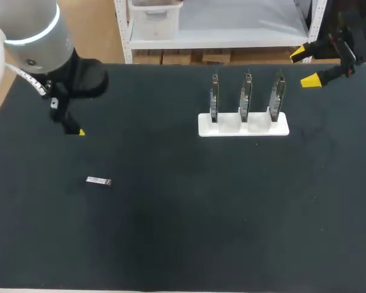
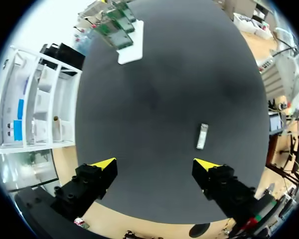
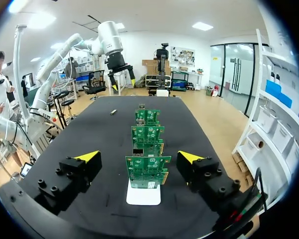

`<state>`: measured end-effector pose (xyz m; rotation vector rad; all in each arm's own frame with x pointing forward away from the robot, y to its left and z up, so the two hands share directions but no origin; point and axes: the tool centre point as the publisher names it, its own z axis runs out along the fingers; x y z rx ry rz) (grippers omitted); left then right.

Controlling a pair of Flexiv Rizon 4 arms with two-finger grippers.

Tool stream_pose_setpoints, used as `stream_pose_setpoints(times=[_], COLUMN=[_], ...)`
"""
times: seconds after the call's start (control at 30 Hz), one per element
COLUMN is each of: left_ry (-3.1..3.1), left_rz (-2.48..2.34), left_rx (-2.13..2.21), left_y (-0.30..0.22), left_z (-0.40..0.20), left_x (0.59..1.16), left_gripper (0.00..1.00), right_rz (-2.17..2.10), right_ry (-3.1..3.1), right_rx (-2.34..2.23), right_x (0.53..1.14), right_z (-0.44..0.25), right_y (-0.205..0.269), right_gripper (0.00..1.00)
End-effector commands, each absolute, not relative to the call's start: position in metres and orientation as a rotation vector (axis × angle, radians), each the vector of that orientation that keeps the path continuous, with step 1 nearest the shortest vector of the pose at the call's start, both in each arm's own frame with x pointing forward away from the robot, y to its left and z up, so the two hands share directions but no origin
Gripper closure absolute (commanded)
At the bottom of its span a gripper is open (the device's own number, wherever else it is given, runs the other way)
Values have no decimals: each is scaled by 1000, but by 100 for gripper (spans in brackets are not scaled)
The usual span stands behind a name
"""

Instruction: Pick up the optical module with the left hand, and insert it into the network port with the right hand.

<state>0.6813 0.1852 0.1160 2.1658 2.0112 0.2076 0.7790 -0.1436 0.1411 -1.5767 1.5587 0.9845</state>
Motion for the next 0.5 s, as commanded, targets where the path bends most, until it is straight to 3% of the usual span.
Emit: stream_pose_setpoints(times=[0.03,0.5], left_ry=[2017,2094], left_rz=[222,221], left_rx=[2215,2196], left_y=[186,184], left_z=[104,57], left_x=[683,635], left_gripper=[0,0], right_rz=[982,982], right_ry=[1560,1560], right_rx=[-1576,-1576], right_x=[778,778], right_z=[141,141], right_y=[-143,-143], right_gripper=[0,0])
